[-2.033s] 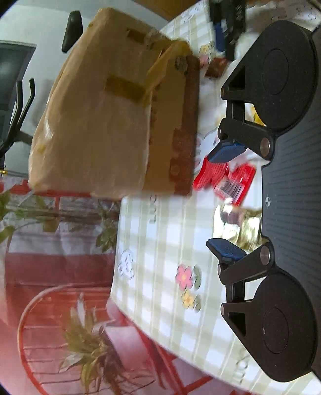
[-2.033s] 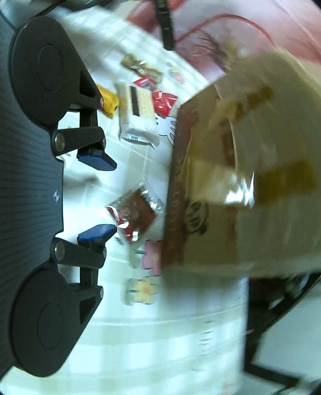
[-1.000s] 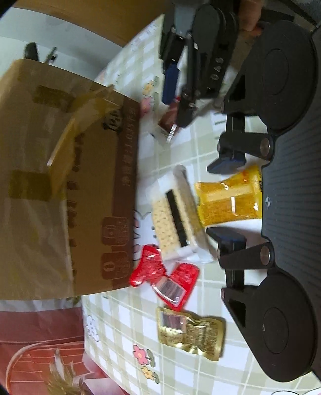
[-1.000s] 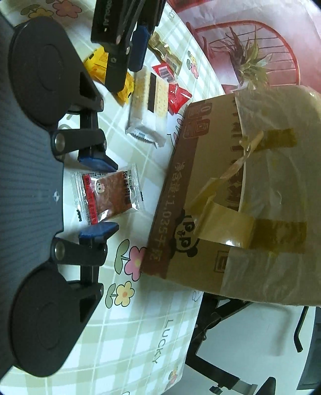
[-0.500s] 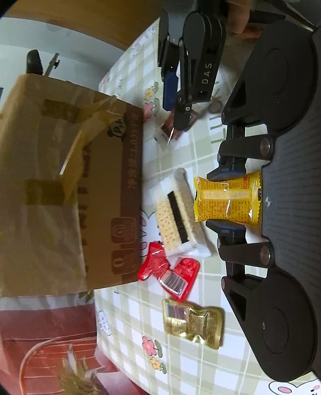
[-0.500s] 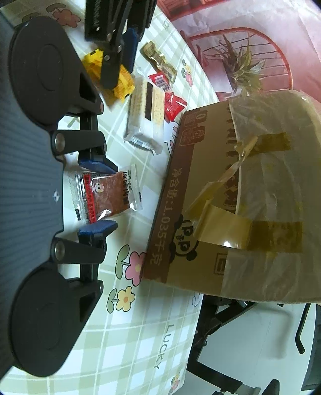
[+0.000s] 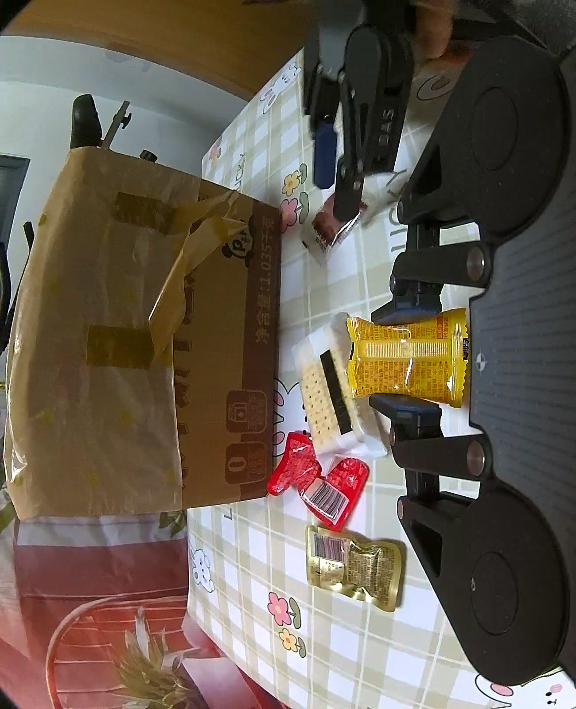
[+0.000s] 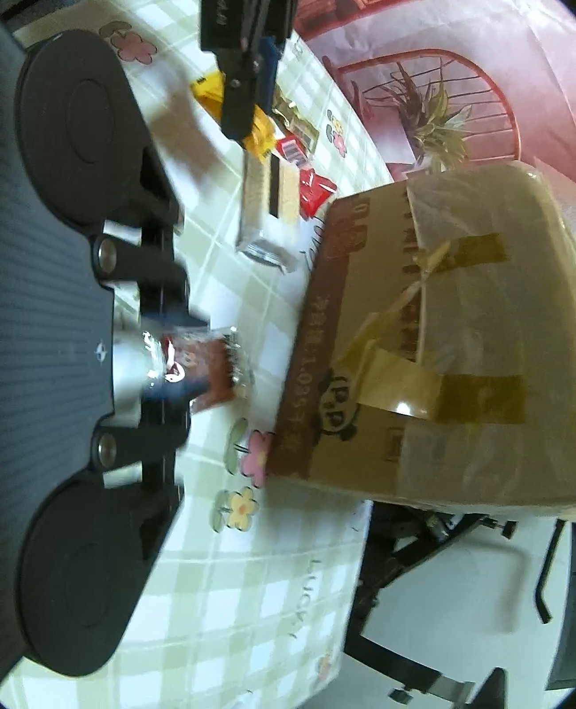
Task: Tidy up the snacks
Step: 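Grasp the yellow wafer packet with left tool while right tool grasps the jerky packet, then carry the wafer packet and jerky packet over the box and release both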
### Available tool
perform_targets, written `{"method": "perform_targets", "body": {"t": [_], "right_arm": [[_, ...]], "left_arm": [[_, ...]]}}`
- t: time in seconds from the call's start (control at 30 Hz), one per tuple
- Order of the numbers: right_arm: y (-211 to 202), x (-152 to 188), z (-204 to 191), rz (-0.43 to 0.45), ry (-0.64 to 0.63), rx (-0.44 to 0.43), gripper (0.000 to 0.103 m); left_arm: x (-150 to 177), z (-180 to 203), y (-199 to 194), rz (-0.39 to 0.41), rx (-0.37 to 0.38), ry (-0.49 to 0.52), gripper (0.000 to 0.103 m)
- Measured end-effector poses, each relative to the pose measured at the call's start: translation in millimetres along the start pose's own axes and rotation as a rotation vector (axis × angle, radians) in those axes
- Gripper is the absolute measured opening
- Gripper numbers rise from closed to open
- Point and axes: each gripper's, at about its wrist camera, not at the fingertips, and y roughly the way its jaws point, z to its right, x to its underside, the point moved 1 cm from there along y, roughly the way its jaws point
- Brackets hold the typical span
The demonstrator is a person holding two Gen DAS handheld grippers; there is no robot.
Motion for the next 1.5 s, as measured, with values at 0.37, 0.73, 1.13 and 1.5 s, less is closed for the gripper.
{"method": "perform_targets", "body": {"t": [0.37,0.73,1.13,1.5], "right_arm": [[31,-18,-2,-0.086,-0.075,0.017,0.051],[34,-18,6,-0.128,-0.045,-0.024,0.045],[-12,-11,-6,0.008,0.053,-0.092,0.041],[-79,-87,-8,0.310,0.029,-0.096,0.041]], "left_arm": [[0,-9,-5,0.012,-0.020,-0.025,0.035],[-2,-8,-6,0.025,-0.015,-0.040,0.035],[-8,-6,-15,0.073,-0.018,-0.018,0.035],[-89,-8,-49,0.298,0.012,0.009,0.035]]}}
